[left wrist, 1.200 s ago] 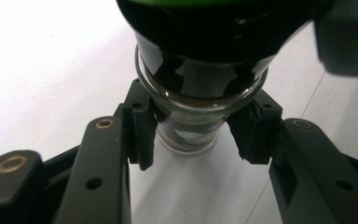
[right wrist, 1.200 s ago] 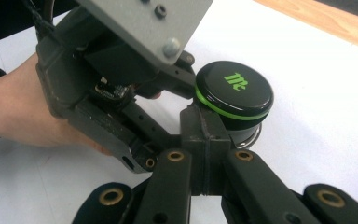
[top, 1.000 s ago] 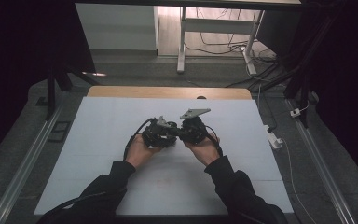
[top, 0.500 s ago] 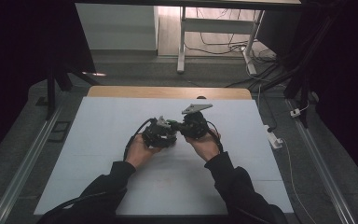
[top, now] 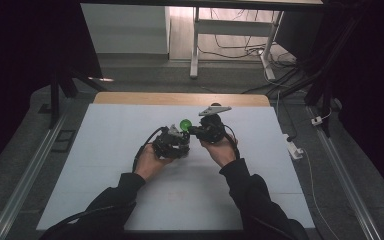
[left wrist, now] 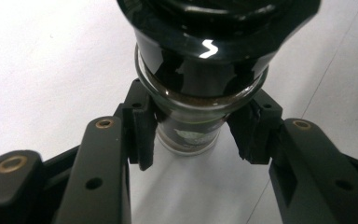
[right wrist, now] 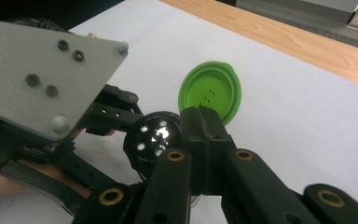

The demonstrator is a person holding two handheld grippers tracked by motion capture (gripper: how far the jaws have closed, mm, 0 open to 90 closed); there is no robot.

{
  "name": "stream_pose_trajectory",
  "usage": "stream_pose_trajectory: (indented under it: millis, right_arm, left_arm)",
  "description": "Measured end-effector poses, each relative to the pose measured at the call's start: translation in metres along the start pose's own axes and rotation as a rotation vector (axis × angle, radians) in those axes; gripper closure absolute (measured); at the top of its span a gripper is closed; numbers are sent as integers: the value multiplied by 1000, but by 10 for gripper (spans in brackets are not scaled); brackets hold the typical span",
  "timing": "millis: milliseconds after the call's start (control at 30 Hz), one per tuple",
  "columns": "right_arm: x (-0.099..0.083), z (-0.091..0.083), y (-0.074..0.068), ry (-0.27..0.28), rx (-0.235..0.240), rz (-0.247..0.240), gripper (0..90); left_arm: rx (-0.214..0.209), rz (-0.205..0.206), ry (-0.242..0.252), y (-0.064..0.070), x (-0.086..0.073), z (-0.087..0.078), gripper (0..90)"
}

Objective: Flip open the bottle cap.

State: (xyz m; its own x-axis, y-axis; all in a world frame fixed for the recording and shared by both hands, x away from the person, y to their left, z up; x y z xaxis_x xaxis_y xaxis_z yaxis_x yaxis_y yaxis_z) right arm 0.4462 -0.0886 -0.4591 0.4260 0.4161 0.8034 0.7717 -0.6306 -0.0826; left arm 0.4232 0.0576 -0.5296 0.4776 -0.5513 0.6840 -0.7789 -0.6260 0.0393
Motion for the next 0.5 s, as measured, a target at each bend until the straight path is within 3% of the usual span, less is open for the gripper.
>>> stream_pose_trajectory:
  millis: [367, 500]
  right_arm:
    - [0, -6, -6, 3, 9, -20, 859]
    - [-2, -11, -6, 3, 6, -15, 807]
  left_arm:
    - [-8, 5, -11, -1, 1, 0, 527]
    - [-8, 13, -6, 1, 2, -3, 433]
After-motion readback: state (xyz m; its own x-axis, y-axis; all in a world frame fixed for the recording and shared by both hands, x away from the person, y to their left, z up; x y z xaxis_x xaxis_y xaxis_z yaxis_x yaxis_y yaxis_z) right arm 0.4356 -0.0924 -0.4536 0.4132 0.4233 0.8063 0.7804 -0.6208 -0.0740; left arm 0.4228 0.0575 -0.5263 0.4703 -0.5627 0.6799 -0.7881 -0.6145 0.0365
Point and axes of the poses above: each handheld gripper's, and its own axes: z roughly forward along the jaws, x roughly out of its top, y roughly to its right, the point moved 3 cm from there along z, roughly forward along the jaws, and after that the axes turned 1 degree about -x, right-handed, at the moved point
